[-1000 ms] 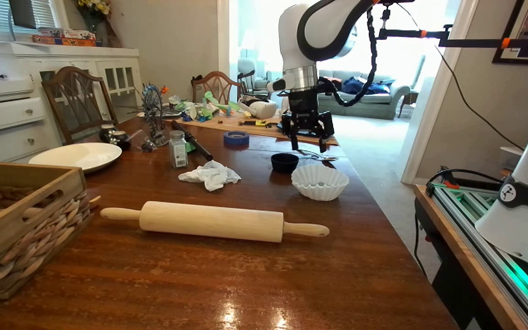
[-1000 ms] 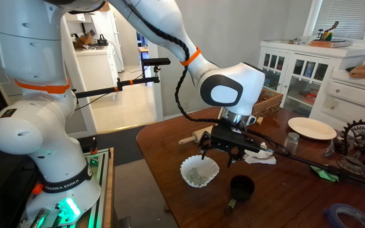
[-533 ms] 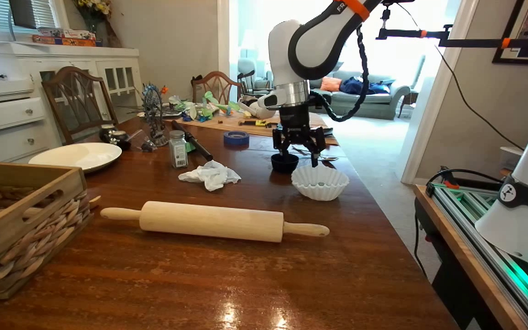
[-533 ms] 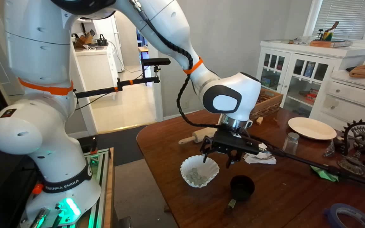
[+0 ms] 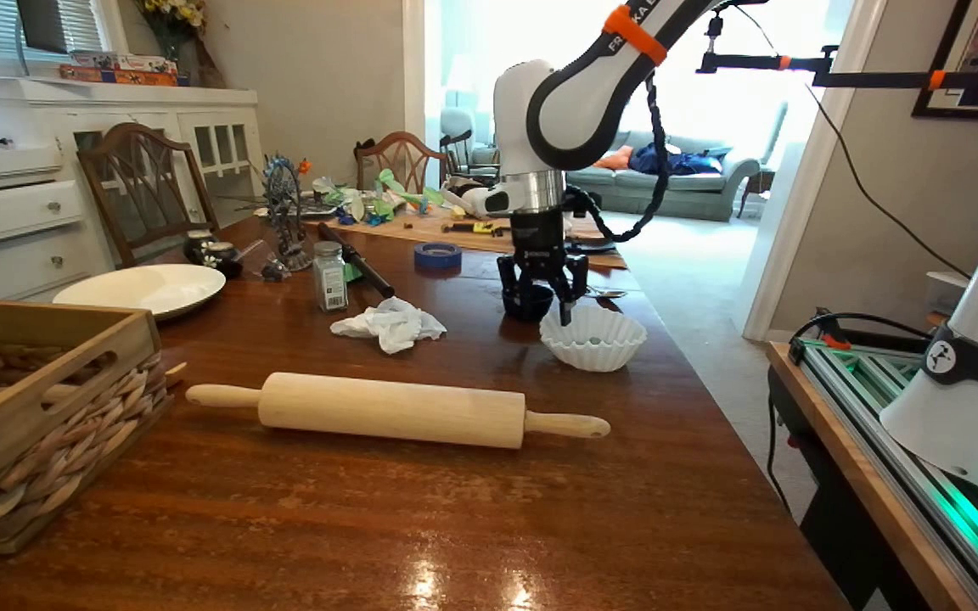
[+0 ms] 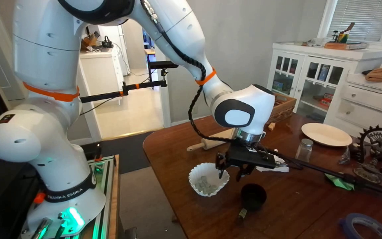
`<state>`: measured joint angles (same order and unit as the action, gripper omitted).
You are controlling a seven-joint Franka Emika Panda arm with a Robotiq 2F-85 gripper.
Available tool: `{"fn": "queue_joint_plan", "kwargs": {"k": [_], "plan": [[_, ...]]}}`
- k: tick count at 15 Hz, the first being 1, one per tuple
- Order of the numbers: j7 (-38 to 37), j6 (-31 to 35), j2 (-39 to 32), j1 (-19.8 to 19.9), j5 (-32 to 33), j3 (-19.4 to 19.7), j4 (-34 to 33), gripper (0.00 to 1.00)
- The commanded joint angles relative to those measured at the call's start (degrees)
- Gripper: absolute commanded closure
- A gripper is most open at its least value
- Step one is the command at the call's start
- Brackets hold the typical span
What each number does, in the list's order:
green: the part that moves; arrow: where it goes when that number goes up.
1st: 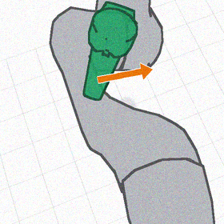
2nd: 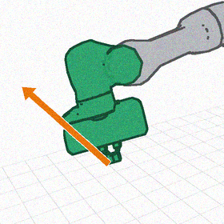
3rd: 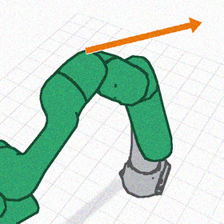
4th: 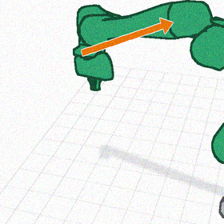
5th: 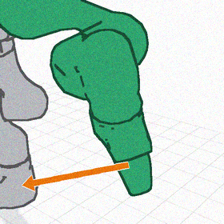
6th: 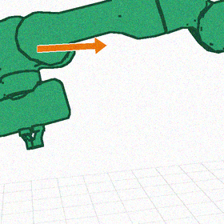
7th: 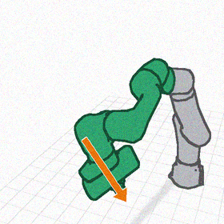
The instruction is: Move the white bowl to the right.
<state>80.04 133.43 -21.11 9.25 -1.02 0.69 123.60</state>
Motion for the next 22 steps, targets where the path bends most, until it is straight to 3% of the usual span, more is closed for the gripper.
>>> {"fn": "queue_joint_plan", "kwargs": {"k": [1, 2, 3, 4, 6, 10, 11, 14, 22], "plan": [[3.3, 0.1, -1.7, 1.8, -2.0, -1.6, -1.6, 0.47], [3.8, 0.1, -1.7, 1.9, -2.0, -1.9, -1.7, 0.43], [4.2, 0.0, -1.8, 2.0, -2.3, -2.1, -1.9, 0.58], [4.5, -0.2, -1.9, 2.1, -2.4, -2.2, -2.1, 0.56], [5.3, -0.4, -2.2, 2.1, -2.6, -2.5, -2.3, 0.69], [6.9, -1.6, -2.9, 2.5, -3.4, -3.0, -3.0, 0.8], [7.5, -1.7, -3.0, 2.7, -4.0, -3.2, -3.1, 0.94], [8.1, -2.4, -2.9, 3.1, -4.9, -3.1, -3.7, 1.0], [9.2, -9.9, -3.0, 5.9, -9.8, -2.7, -10.4, 1.0]]}}
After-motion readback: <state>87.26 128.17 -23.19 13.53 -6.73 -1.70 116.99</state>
